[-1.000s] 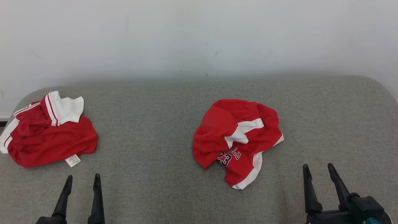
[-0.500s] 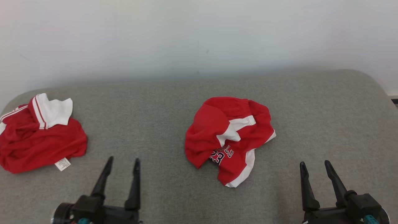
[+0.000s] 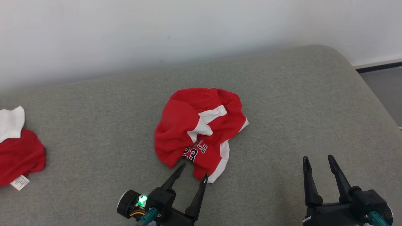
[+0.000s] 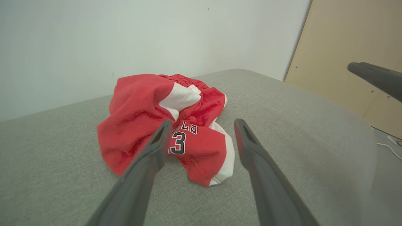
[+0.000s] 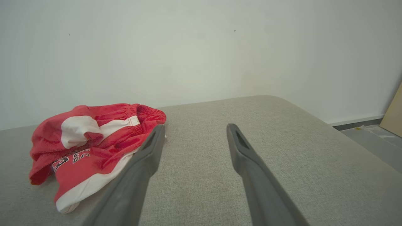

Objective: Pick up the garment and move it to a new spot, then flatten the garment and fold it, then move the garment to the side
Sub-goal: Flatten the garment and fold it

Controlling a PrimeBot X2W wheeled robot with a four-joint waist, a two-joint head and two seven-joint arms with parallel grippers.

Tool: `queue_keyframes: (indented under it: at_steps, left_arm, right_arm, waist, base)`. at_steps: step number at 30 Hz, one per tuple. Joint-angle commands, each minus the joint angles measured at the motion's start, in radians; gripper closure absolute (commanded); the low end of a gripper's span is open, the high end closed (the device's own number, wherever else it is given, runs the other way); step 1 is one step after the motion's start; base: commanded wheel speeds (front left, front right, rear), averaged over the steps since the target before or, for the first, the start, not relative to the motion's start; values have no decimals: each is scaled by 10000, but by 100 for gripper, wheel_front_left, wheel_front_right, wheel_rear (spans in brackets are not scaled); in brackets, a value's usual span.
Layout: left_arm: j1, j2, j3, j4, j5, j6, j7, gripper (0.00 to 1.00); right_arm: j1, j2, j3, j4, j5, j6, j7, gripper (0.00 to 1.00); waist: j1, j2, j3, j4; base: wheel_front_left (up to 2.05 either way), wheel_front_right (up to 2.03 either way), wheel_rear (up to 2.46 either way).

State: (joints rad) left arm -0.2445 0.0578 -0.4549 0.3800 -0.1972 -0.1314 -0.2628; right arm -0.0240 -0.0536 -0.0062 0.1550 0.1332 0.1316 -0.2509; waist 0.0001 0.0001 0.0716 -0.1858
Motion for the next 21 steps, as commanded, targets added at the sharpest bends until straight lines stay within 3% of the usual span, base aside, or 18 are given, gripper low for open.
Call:
queue_keyframes:
  at_steps: [1,17,18,19,20,21]
  left_arm:
    - [-243,25,-172,326,-119,21,-32,0]
    - [-1693,143,-971,3122,152,48,-32,0]
    - [-1768,121,-934,3233,132,64,-32,16]
    - [-1843,103,-900,3307,133,102,-32,78]
    - [-1884,79,-907,3367,137,112,-32,100]
    - [-1893,54,-910,3430,126,119,-31,100]
  right_arm:
    - [-129,-12,32,5,88,-18,-71,0]
    - [-433,34,19,136,191,-18,-153,0]
    - [-434,35,14,115,199,-18,-154,0]
    - [-422,36,-4,104,191,-18,-153,0]
    - [-395,35,-40,87,176,-18,-154,0]
    - [-364,34,-65,73,161,-18,-155,0]
  waist:
    - [-1,-1,547,-629]
    - [-1,-1,1155,-1399]
    - [-1,-1,1146,-1399]
    - [-1,-1,1127,-1389]
    - [-1,-1,1099,-1358]
    - [-1,-1,1072,-1325]
  base:
    - [0,0,0]
    - [0,0,0]
    - [0,0,0]
    - [0,0,0]
    - [0,0,0]
    - [0,0,0]
